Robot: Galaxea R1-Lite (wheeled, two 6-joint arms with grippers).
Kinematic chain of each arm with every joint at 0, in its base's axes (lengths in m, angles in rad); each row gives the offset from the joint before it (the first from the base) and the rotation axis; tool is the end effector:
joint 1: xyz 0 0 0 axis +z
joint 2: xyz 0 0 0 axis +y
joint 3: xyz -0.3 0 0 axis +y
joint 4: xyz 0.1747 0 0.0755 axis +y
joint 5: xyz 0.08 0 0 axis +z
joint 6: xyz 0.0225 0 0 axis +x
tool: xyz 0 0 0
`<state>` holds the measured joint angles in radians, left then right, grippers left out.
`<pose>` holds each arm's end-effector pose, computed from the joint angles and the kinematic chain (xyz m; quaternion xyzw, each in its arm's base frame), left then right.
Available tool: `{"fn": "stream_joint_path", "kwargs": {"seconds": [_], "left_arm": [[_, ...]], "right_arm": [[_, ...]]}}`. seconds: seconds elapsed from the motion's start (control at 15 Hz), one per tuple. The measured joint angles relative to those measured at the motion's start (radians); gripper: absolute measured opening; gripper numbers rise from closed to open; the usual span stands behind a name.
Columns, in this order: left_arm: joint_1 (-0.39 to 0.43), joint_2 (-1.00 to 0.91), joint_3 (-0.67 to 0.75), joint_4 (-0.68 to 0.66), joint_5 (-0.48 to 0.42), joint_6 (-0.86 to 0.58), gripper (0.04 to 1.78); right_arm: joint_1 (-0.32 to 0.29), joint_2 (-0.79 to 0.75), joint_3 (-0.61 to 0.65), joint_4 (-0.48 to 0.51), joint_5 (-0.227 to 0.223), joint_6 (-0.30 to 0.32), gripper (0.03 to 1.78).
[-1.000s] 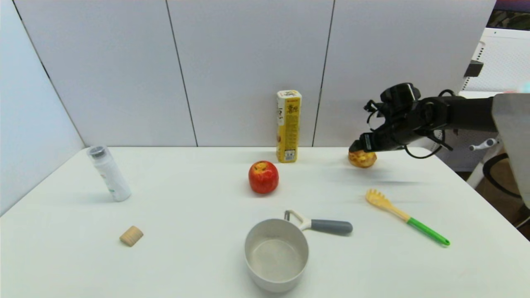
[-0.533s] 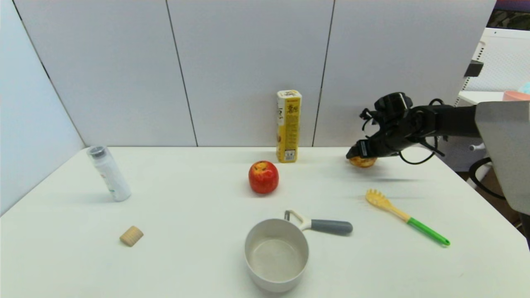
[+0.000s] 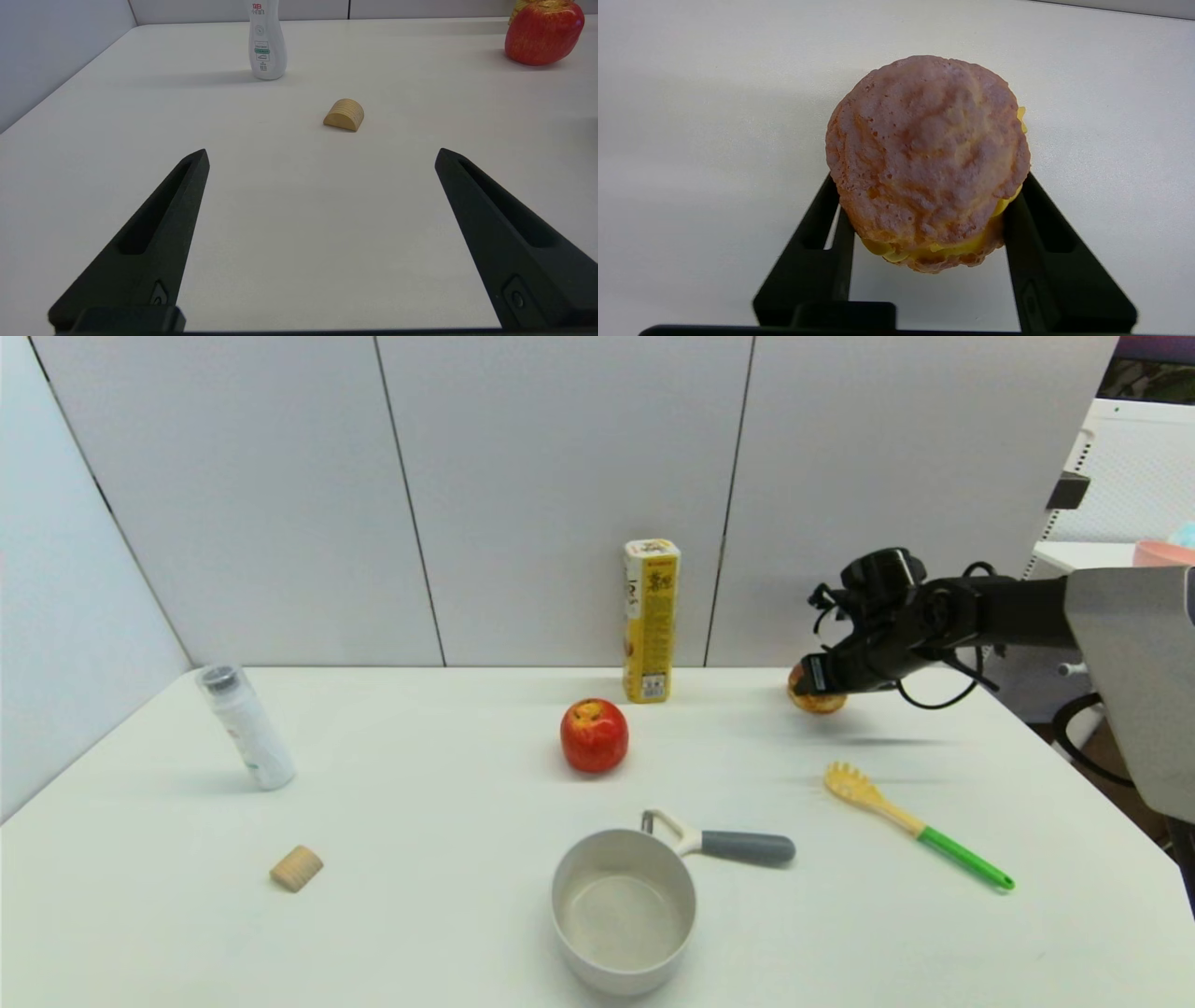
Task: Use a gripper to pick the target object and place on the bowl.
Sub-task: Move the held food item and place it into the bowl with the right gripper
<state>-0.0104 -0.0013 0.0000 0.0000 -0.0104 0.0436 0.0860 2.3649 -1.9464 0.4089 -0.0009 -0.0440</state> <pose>-0.0229 0.0000 0.0755 0.0218 -0.0009 -0.0104 0.9997 0.4719 0.0407 0.1328 -0.0376 0.4007 0.0478 0.9142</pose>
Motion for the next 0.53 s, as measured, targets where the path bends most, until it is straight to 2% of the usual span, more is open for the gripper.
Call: {"fn": "stream_joint_path", "kwargs": {"seconds": [0.27, 0.53], "left_arm": [[0.0, 0.0, 0.0, 0.0, 0.0, 0.0, 1.71], [0.0, 0.0, 0.0, 0.0, 0.0, 0.0, 1.71]], "right_arm": [[0.004, -0.033, 0.0, 0.008, 0.0, 0.003, 0.82], [0.007, -0.156, 0.025, 0.021, 0.003, 0.008, 0.82]]}}
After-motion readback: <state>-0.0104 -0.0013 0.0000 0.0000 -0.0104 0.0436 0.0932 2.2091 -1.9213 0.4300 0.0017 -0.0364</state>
